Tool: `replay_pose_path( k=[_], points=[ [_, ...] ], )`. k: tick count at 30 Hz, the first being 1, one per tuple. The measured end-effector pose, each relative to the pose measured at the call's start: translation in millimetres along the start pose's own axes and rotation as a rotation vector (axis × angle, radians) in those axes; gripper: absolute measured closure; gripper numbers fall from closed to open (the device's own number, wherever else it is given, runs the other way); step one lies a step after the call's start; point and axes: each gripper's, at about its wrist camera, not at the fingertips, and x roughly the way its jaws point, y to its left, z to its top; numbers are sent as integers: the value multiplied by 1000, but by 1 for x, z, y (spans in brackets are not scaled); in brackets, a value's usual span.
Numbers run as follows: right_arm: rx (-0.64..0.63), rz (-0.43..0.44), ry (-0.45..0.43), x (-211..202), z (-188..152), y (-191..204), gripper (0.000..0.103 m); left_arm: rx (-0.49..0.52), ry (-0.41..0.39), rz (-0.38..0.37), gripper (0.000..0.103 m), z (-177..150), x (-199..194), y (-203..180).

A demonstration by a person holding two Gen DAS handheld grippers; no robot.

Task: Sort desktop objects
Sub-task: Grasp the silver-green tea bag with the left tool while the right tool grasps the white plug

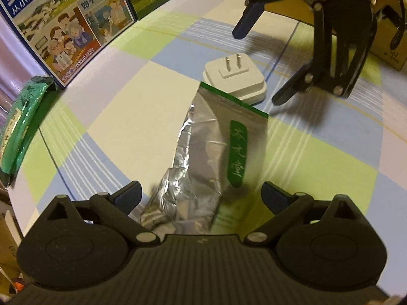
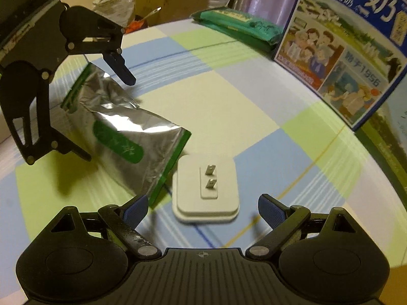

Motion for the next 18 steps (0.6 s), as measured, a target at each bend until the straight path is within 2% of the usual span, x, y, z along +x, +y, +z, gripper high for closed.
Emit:
replay_pose_path(
  k=[5,7,9,11,12,13,18],
  points=[
    [-14,19,20,18,7,-1,13,9,39,-52,9,6,11,8],
    [-35,29,23,21,10,1,17,-4,50,-80,15,8,15,11],
    [-38,36,30,23,10,2,26,-27,43,-100,23,9,13,13],
    [-25,32,28,23,10,2,30,-38,46,-105,31,9,11,10],
    [-12,28,32,23,9,1,37,-43,50,-102,32,9,10,9],
    [2,16,37,22,7,0,39,-53,56,-99,35,8,9,7],
    [77,9,57,8,-10,6,39,-153,101,-102,45,5,-1,-8]
  ],
)
